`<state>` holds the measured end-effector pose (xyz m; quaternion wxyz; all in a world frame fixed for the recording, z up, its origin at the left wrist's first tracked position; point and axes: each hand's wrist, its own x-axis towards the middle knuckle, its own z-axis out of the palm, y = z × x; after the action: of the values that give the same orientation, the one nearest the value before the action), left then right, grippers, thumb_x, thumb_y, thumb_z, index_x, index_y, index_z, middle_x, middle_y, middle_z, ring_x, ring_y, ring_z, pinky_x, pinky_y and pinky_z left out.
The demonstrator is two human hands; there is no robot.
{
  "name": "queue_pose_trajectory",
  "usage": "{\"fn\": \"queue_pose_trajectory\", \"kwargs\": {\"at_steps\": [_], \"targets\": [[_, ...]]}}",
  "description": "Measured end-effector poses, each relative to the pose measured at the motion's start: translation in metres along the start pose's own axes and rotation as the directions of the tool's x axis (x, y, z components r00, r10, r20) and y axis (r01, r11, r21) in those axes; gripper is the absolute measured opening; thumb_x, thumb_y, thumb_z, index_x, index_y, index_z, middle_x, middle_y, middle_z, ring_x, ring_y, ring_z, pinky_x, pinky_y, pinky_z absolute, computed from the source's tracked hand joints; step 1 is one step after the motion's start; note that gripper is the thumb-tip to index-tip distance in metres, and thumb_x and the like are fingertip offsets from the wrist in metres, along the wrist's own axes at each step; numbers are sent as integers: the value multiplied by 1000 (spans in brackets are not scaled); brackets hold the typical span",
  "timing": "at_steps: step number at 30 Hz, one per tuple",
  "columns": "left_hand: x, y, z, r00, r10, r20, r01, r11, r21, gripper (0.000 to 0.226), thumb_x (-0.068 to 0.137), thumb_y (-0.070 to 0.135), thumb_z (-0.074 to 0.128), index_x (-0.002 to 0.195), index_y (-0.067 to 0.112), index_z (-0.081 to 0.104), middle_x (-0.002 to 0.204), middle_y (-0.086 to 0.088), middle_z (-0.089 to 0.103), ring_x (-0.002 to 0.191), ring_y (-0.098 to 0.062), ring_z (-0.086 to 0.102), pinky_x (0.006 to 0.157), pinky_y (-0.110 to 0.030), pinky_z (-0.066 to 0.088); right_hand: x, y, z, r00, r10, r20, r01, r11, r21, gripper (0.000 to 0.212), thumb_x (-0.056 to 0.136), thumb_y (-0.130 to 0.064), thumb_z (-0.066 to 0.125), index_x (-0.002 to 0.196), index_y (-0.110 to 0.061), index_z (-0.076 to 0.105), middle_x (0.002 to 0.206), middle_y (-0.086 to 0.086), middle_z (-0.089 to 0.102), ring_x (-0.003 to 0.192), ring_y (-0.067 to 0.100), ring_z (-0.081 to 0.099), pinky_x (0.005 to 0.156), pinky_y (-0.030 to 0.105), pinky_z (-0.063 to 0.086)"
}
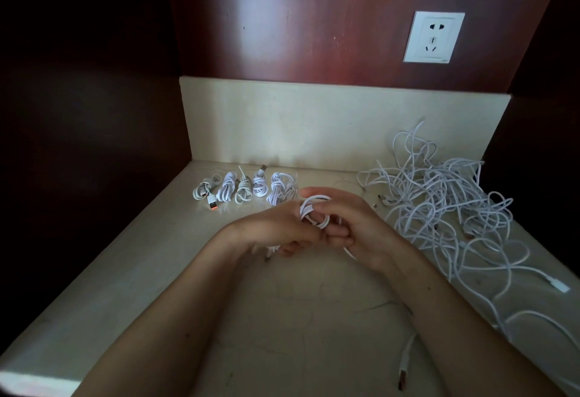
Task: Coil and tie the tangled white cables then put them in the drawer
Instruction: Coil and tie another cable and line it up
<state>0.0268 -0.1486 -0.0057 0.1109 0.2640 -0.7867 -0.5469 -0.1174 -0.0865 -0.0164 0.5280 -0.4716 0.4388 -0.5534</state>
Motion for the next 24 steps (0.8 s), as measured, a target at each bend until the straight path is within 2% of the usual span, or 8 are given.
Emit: {"fn": "queue_pose_trajectory", "kwargs": {"at_steps": [3,6,8,13,16,17,21,24], "targets": [[0,3,1,1000,1,8,-1,1000,-8,27,89,-8,48,78,16,49,47,8,39,39,-6,35,41,-17,28,-4,-5,0,1000,-21,-7,21,1000,15,15,74,-14,67,88,-15,71,54,-2,50,36,0,24,34,13,15],[2,1,2,999,31,-6,-31,998,62,13,89,-7,48,90,5,52,48,6,42,39,-8,39,39,-18,33,-7,-10,2,999,-26,-28,27,999,24,17,69,-13,67,85,-11,63,54,-4,57,34,-2,27,33,11,16],[4,-2,3,997,68,-28,-64,988,137,8,90,-3,51,97,-3,55,52,3,46,41,-10,43,42,-21,38,-8,-11,3,997,-27,-69,27,1000,-9,9,76,-9,68,80,-10,60,51,-6,56,33,-2,30,33,11,17],[13,-13,6,977,172,-123,-112,915,388,10,96,23,55,92,22,65,68,4,60,53,-6,55,55,-26,46,-2,-4,6,962,-78,-261,71,997,-37,17,84,-7,69,71,-9,59,45,-6,44,32,0,33,31,12,21],[16,-16,7,938,244,-247,-76,839,539,17,93,39,55,106,35,66,98,8,70,90,-7,65,81,-35,52,3,-2,5,930,-125,-345,144,989,30,11,81,-10,72,75,-9,62,45,-4,45,32,2,34,31,14,22],[16,-15,8,914,266,-306,-56,829,556,18,92,39,55,106,35,66,100,8,71,94,-11,65,83,-37,52,5,-2,5,919,-135,-371,168,984,57,9,80,-10,72,76,-9,63,45,-4,45,32,3,33,31,13,23],[14,-4,18,799,386,-462,-75,825,560,25,79,45,58,97,28,56,83,7,66,79,-13,63,72,-36,51,6,-6,5,903,-124,-412,197,970,140,13,87,-7,66,75,-8,62,45,-4,42,30,1,30,30,13,21],[12,0,22,807,285,-518,-105,931,349,45,59,62,55,85,27,43,72,8,62,64,-11,57,66,-35,47,4,-9,5,904,-116,-410,200,966,166,13,89,-7,63,76,-9,60,44,-6,42,30,0,31,29,13,21]]}}
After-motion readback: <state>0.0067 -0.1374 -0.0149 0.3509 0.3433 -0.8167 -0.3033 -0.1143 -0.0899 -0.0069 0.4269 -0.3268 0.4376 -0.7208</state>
